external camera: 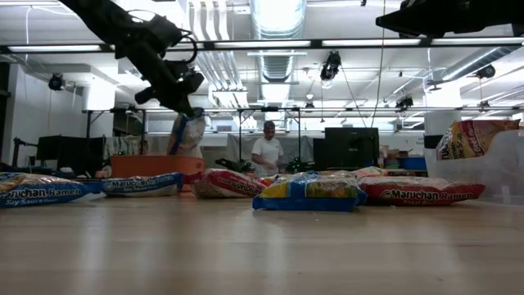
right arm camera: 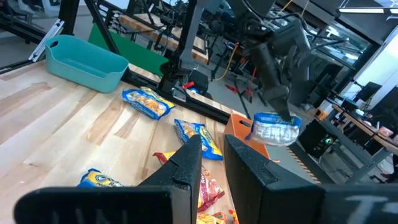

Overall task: Sort Maruchan noodles
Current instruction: Put the blue noodle pack into the orange bin

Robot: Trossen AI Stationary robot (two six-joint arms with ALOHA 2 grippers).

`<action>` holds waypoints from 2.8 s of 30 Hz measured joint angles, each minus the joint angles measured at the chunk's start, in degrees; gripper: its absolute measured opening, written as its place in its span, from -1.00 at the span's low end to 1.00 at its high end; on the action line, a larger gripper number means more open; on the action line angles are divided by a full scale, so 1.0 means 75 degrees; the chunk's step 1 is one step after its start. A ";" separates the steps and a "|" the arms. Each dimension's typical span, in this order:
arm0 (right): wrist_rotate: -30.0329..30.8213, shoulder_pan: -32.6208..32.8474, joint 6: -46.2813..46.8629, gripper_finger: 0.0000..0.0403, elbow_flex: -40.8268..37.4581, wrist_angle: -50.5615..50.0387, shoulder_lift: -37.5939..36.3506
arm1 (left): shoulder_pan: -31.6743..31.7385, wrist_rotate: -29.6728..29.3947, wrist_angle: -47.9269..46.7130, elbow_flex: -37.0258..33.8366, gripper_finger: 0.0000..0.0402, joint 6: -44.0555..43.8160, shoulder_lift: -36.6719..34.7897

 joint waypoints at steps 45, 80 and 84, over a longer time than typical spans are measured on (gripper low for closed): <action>0.0388 0.0000 0.0133 -0.71 -0.0157 0.0006 -0.0002 | 0.0033 0.0484 -0.0063 0.0330 -0.42 0.0045 0.1218; 0.0388 0.0003 0.0610 -0.71 -0.0306 0.0006 -0.0002 | 0.0134 -0.0288 -0.0422 0.0293 -1.00 0.0233 0.2631; 0.0388 0.0002 0.0606 -0.71 -0.0306 0.0007 -0.0002 | 0.0119 -0.0289 -0.0684 0.0510 -1.00 0.0444 0.2222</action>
